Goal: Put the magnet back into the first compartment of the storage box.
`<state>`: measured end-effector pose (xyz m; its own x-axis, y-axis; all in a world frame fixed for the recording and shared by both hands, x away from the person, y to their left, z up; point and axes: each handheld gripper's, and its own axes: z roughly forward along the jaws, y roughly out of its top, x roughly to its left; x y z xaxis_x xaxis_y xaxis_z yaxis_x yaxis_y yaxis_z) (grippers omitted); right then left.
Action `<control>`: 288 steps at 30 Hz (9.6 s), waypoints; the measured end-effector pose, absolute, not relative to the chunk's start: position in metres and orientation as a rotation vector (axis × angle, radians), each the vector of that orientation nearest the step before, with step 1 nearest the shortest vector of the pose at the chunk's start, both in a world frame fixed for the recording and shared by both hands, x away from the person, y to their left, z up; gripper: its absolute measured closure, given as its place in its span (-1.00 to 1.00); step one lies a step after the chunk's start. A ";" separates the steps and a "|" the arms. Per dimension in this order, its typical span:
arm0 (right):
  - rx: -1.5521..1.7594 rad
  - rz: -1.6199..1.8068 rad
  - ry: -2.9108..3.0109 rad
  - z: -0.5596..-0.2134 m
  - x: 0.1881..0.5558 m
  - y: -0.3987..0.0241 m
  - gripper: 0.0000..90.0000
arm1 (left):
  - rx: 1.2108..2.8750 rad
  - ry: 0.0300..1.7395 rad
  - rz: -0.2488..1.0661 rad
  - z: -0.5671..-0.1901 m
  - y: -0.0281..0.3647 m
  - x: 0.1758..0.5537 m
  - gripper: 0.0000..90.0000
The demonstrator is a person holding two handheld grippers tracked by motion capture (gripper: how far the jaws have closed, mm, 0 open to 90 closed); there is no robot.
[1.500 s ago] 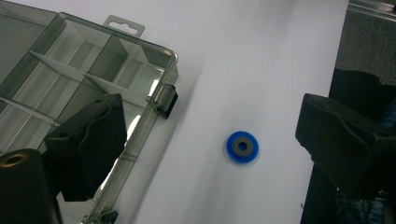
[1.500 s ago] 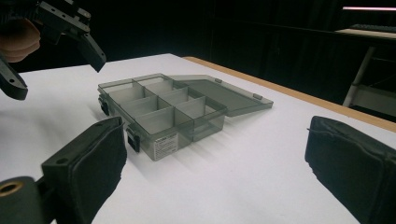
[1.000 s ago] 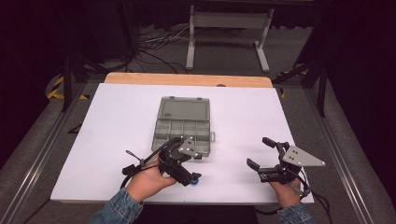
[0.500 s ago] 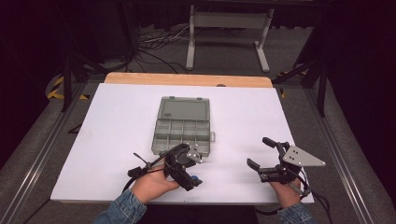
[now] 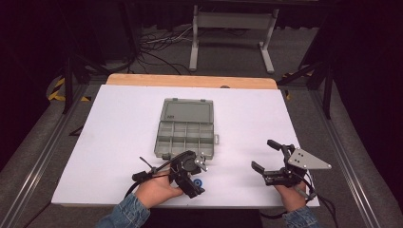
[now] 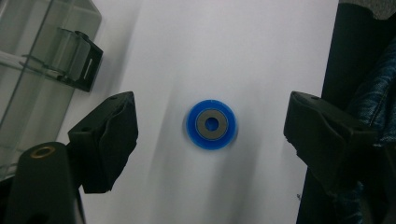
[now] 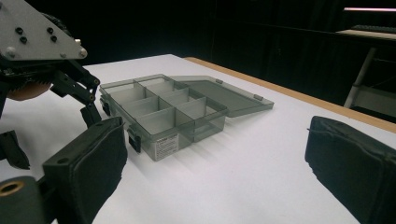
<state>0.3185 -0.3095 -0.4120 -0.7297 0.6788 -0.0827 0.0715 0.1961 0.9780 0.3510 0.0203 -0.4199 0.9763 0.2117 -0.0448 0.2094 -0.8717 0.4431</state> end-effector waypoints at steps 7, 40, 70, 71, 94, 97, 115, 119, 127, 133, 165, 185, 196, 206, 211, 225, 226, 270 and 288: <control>0.696 1.563 1.966 -0.412 0.318 -0.310 -0.86 | 2.683 0.300 -0.019 -0.426 0.019 0.350 -0.53; 0.695 1.579 1.969 -0.412 0.319 -0.310 -0.86 | 2.719 0.270 0.008 -0.430 0.017 0.349 0.38; 0.708 1.583 1.973 -0.414 0.319 -0.310 -0.86 | 2.633 0.269 0.054 -0.383 0.029 0.346 0.38; 0.707 1.585 1.972 -0.414 0.319 -0.310 -0.86 | 2.633 0.265 0.056 -0.382 0.029 0.347 0.38; 0.702 1.582 1.982 -0.415 0.320 -0.308 -0.86 | 2.622 0.356 0.155 -0.354 0.047 0.373 0.38; 0.703 1.583 1.982 -0.415 0.320 -0.308 -0.86 | 2.624 0.373 0.161 -0.352 0.050 0.380 0.38; 0.703 1.579 1.985 -0.415 0.320 -0.309 -0.86 | 2.577 0.505 0.197 -0.339 0.074 0.414 0.38; 0.706 1.578 1.983 -0.415 0.320 -0.309 -0.86 | 2.567 0.532 0.201 -0.338 0.078 0.420 0.38; 0.703 1.578 1.988 -0.415 0.320 -0.309 -0.86 | 2.525 0.585 0.205 -0.336 0.086 0.431 0.38; 0.706 1.579 1.988 -0.415 0.321 -0.309 -0.86 | 2.512 0.648 0.219 -0.336 0.092 0.444 0.38; 0.703 1.580 1.989 -0.415 0.321 -0.310 -0.86 | 2.490 0.887 0.231 -0.367 0.112 0.488 0.38; 0.704 1.580 1.988 -0.415 0.320 -0.310 -0.86 | 2.546 0.927 0.176 -0.395 0.114 0.500 0.38; 0.707 1.581 1.989 -0.415 0.320 -0.311 -0.86 | 2.557 0.927 0.168 -0.398 0.114 0.502 0.37; 0.704 1.580 1.992 -0.415 0.320 -0.310 -0.86 | 2.549 0.942 0.162 -0.399 0.114 0.502 0.23; 0.708 1.582 1.990 -0.415 0.320 -0.311 -0.86 | 2.545 0.921 0.189 -0.395 0.113 0.497 0.10; 0.716 1.577 1.985 -0.414 0.321 -0.312 -0.86 | 2.349 0.823 0.302 -0.358 0.126 0.456 -0.73; 0.718 1.576 1.985 -0.414 0.321 -0.312 -0.86 | 2.344 0.816 0.309 -0.357 0.127 0.454 -0.80; 0.725 1.572 1.952 -0.417 0.323 -0.321 -0.89 | 1.682 0.512 0.425 -0.409 0.244 0.348 -0.93; 0.680 1.582 1.954 -0.426 0.324 -0.319 -0.93 | 1.618 0.453 0.477 -0.447 0.252 0.340 -0.94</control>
